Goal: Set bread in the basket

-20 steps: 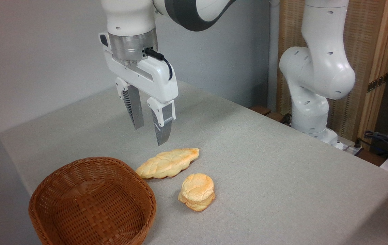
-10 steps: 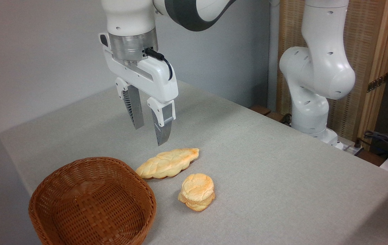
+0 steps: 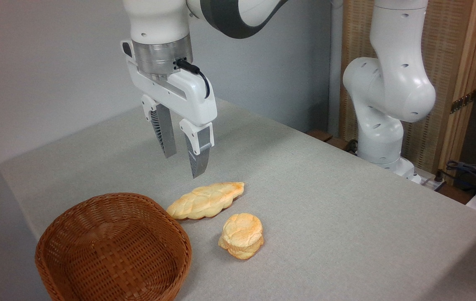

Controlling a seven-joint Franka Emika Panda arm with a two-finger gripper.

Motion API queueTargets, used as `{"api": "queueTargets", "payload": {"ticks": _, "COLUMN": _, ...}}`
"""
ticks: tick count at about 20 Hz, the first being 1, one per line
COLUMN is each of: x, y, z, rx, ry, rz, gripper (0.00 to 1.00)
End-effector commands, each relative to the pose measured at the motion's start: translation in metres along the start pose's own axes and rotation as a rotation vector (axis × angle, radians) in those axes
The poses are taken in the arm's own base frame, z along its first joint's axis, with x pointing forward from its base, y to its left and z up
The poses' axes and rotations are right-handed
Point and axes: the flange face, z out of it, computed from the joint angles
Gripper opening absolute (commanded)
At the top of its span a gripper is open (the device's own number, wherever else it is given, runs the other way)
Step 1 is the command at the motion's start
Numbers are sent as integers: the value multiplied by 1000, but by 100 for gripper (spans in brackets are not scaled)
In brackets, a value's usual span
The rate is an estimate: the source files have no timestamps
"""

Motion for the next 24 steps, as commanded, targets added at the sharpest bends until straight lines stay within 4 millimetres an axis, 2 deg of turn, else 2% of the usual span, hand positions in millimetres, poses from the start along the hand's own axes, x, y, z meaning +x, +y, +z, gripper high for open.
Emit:
{"api": "queueTargets", "payload": {"ticks": 1, "x": 0, "y": 15, "z": 12, "rx": -18, "ry": -6, "rz": 12, "gripper": 100}}
{"api": "queueTargets", "payload": {"ticks": 5, "x": 0, "y": 29, "z": 34, "rx": -17, "ry": -7, "rz": 42, "gripper": 100}}
{"api": "queueTargets", "payload": {"ticks": 10, "x": -13, "y": 31, "z": 67, "rx": -21, "ry": -11, "rz": 170, "gripper": 100}}
{"api": "queueTargets", "payload": {"ticks": 16, "x": -16, "y": 28, "z": 99, "rx": -56, "ry": -54, "rz": 328, "gripper": 100}}
{"api": "queueTargets", "payload": {"ticks": 20, "x": -11, "y": 24, "z": 111, "rx": -42, "ry": -48, "rz": 337, "gripper": 100}}
{"api": "queueTargets", "payload": {"ticks": 24, "x": -6, "y": 21, "z": 130, "rx": -49, "ry": -68, "rz": 335, "gripper": 100}}
